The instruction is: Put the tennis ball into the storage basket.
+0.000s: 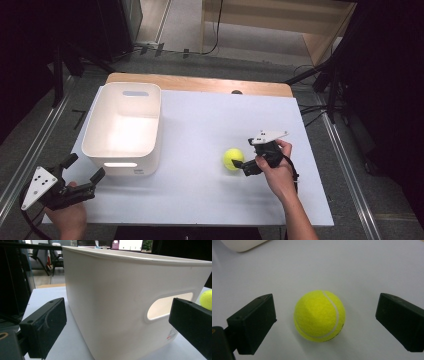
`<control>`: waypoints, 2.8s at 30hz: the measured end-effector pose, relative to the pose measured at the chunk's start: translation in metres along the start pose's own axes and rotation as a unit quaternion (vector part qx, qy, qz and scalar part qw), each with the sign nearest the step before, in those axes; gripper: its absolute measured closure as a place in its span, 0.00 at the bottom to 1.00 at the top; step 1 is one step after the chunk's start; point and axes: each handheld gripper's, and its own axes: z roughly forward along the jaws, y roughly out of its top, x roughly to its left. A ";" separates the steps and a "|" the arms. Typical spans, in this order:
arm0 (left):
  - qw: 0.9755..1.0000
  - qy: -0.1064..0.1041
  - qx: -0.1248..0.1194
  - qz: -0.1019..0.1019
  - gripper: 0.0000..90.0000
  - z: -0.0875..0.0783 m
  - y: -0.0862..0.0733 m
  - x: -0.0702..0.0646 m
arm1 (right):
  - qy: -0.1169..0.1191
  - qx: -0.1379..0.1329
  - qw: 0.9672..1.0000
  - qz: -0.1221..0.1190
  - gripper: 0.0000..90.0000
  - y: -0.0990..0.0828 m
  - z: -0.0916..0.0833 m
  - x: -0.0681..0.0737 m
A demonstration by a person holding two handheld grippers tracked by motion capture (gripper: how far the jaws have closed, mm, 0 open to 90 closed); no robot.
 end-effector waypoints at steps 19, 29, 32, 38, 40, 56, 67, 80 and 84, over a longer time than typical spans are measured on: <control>1.000 -0.001 0.000 0.001 0.01 0.001 0.000 0.000 | 0.000 0.047 0.999 -0.018 0.02 0.009 0.021 0.005; 1.000 -0.002 -0.001 -0.002 0.02 0.001 0.000 0.000 | 0.005 0.091 0.996 -0.015 0.05 0.007 0.037 0.002; 1.000 -0.001 0.000 -0.002 0.02 0.001 0.000 0.000 | 0.006 0.104 0.994 -0.018 0.05 0.008 0.040 0.002; 1.000 -0.001 -0.001 -0.002 0.02 0.001 0.000 0.000 | 0.008 0.132 0.991 -0.018 0.07 0.006 0.047 0.001; 1.000 -0.001 0.000 -0.001 0.02 0.001 0.000 0.000 | 0.007 0.136 0.991 -0.018 0.10 0.006 0.049 0.002; 1.000 -0.001 -0.002 -0.003 0.02 0.000 0.000 0.000 | 0.030 0.152 0.988 -0.014 0.26 0.008 0.050 -0.001; 1.000 -0.002 -0.002 -0.004 0.02 0.000 0.000 0.000 | 0.031 0.142 0.989 -0.023 0.26 0.023 0.042 0.001; 1.000 -0.005 -0.002 -0.002 0.02 0.000 0.000 0.001 | 0.051 0.135 0.989 -0.040 0.27 0.043 0.047 0.008; 1.000 -0.005 -0.001 -0.002 0.02 0.000 0.000 0.000 | 0.062 0.132 0.988 -0.045 0.27 0.051 0.050 0.011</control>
